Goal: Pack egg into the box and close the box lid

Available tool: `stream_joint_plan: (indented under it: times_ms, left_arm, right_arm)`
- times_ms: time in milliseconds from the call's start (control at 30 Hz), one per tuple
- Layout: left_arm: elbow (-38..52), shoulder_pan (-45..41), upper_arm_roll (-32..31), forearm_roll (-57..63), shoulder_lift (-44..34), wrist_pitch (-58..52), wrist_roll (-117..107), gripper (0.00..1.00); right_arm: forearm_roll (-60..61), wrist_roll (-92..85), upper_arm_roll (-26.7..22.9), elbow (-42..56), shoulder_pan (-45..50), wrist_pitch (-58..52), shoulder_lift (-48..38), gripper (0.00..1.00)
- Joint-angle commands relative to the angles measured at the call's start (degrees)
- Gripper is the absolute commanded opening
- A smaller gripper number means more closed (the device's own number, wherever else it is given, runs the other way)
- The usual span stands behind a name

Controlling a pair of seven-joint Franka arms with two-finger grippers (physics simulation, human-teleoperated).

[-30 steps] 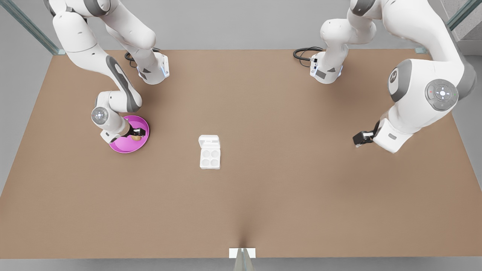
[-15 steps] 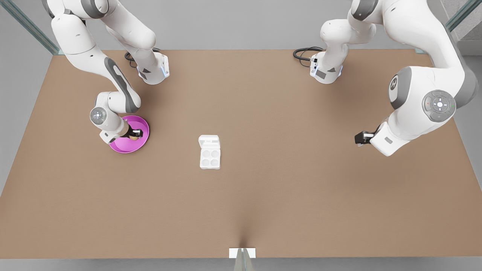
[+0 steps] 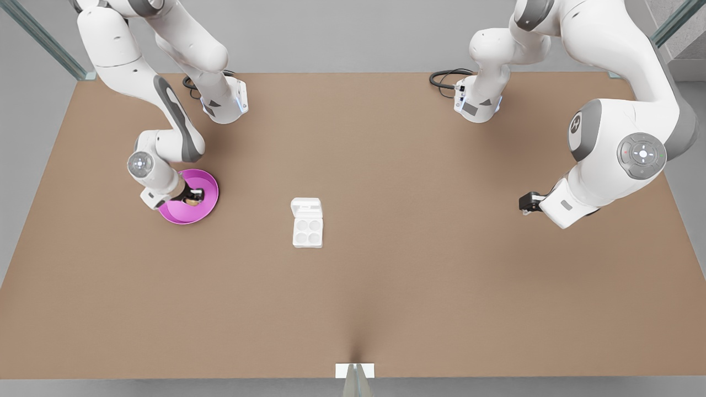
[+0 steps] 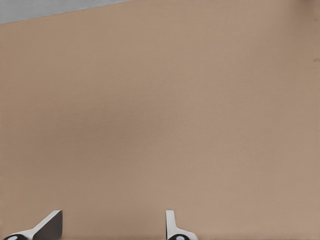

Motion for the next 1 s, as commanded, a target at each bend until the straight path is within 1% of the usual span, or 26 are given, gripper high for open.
stream_joint_plan:
  times_ms: [0,33,133,200,267,300,333,367,433,467,567,633,700,733,800,833,967]
  left_arm:
    - [0.0,0.0,0.0,0.1,-0.1,0.0,3.6,1.0]
    - [0.0,0.0,0.0,0.1,-0.1,0.0,3.5,1.0]
    - [0.0,0.0,0.0,0.1,0.0,0.1,3.6,1.0]
    - [0.0,0.0,0.0,0.1,0.2,0.1,3.6,1.0]
    - [0.0,0.0,0.0,0.1,0.2,0.1,3.6,1.0]
    - [0.0,0.0,0.0,0.0,0.2,0.1,3.6,1.0]
    - [0.0,0.0,0.0,0.1,0.2,0.1,3.6,1.0]
    - [0.0,0.0,0.0,0.1,0.1,0.1,3.6,1.0]
    - [0.0,0.0,0.0,0.1,0.1,0.1,3.6,1.0]
    - [0.0,0.0,0.0,0.1,0.1,0.1,3.6,1.0]
    - [-0.1,0.0,0.0,0.0,0.3,1.0,3.6,1.0]
    - [-0.1,0.0,0.0,0.0,0.2,1.1,3.6,1.0]
    - [-0.1,0.1,0.0,0.0,0.2,1.1,3.6,1.0]
    - [-0.1,0.1,0.0,0.1,0.2,1.1,3.6,1.0]
    - [-0.1,0.1,0.0,0.1,0.2,1.1,3.5,1.0]
    - [-0.1,0.1,0.0,0.1,0.2,1.1,3.5,1.0]
    - [-0.1,0.2,0.0,0.1,0.3,1.3,3.6,1.0]
  right_arm:
    - [-0.3,0.8,0.8,0.4,0.1,-6.9,-1.3,0.53]
    - [0.9,0.9,1.1,1.4,0.8,-8.8,-1.3,0.53]
    - [5.7,4.0,6.6,8.8,1.5,-16.0,-0.4,0.53]
    - [7.7,8.8,6.6,15.7,7.2,-20.7,2.6,0.53]
    - [9.2,14.4,5.8,21.7,14.1,-22.9,6.3,0.53]
    - [10.5,17.7,0.4,25.5,23.1,-25.1,8.1,0.53]
    - [14.2,19.2,-9.6,28.5,35.7,-25.1,9.4,0.53]
    - [15.4,21.0,-13.5,31.9,41.3,-27.2,11.2,0.53]
    - [18.6,22.7,-20.8,35.2,51.0,-28.0,13.0,0.53]
    - [19.1,24.1,-22.6,37.2,53.7,-29.6,14.4,0.53]
    - [19.2,26.1,-23.8,45.6,55.6,-30.9,20.1,0.53]
    - [19.2,26.2,-23.9,49.2,55.6,-31.8,22.6,0.53]
    - [19.2,26.9,-24.2,51.0,55.7,-32.4,24.0,0.53]
    - [19.3,26.9,-25.9,52.1,57.4,-32.6,24.8,0.53]
    - [20.2,27.7,-26.6,53.1,59.1,-33.2,25.6,0.53]
    - [21.9,27.7,-28.7,53.0,61.4,-33.2,25.6,0.53]
    - [22.3,29.0,-28.7,52.0,63.1,-33.1,25.4,0.53]
